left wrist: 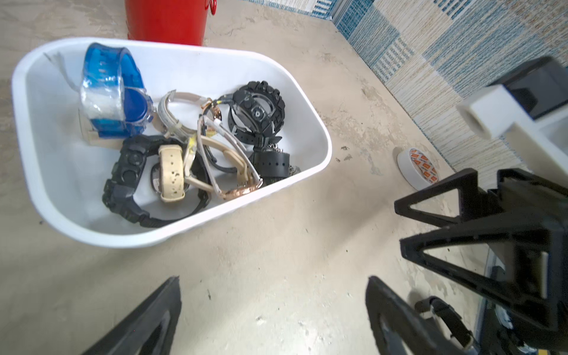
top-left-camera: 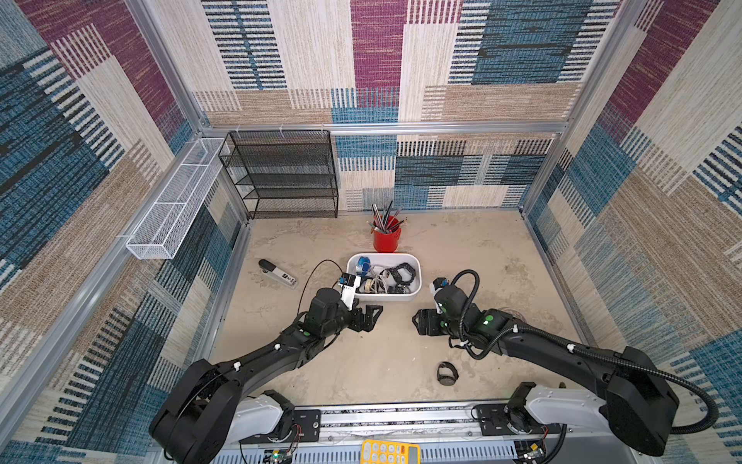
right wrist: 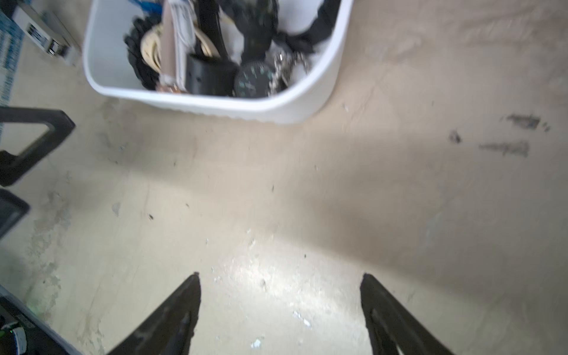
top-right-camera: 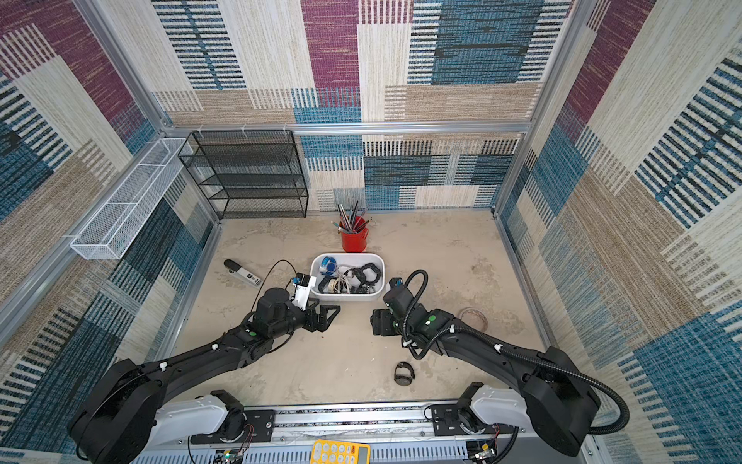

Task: Put the watch into the storage box
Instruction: Pick up the watch at the center of the board.

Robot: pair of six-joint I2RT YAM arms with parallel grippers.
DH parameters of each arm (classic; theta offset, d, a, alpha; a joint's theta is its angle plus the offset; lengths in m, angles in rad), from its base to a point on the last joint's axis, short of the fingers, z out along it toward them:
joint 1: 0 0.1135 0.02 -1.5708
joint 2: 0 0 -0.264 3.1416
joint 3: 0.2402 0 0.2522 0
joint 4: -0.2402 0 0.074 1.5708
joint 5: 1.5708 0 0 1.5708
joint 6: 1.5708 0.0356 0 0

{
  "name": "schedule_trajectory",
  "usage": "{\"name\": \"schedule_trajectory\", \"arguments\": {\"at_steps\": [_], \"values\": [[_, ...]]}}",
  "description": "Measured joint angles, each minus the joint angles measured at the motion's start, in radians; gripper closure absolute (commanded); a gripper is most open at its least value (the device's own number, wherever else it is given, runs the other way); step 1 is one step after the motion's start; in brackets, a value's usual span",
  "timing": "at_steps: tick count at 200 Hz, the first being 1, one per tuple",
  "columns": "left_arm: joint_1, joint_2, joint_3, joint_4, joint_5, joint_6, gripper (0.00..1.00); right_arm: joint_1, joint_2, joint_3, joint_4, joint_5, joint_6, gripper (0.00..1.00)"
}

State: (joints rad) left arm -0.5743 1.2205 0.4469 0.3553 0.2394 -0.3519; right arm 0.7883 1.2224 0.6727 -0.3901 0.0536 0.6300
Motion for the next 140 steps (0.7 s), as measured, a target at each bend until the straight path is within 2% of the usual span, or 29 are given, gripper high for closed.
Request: {"name": "schedule_trajectory", "arguments": {"at_steps": [27,71,117,140], "values": [[0.000,-0.026,-0.025,-0.002,0.003,0.001,0.05,0.066,0.003,0.000,-0.083,0.010,0.076,0.25],[0.000,-0.037,-0.064,0.014,0.018,0.003,0.05,0.115,-0.071,-0.019,-0.212,0.028,0.181,0.37],[-0.002,-0.034,-0.079,0.032,0.037,0.003,0.05,0.159,-0.098,-0.038,-0.306,0.032,0.247,0.53],[-0.002,-0.034,-0.085,0.042,0.051,0.003,0.05,0.173,-0.098,-0.051,-0.325,0.032,0.271,0.57]]}}
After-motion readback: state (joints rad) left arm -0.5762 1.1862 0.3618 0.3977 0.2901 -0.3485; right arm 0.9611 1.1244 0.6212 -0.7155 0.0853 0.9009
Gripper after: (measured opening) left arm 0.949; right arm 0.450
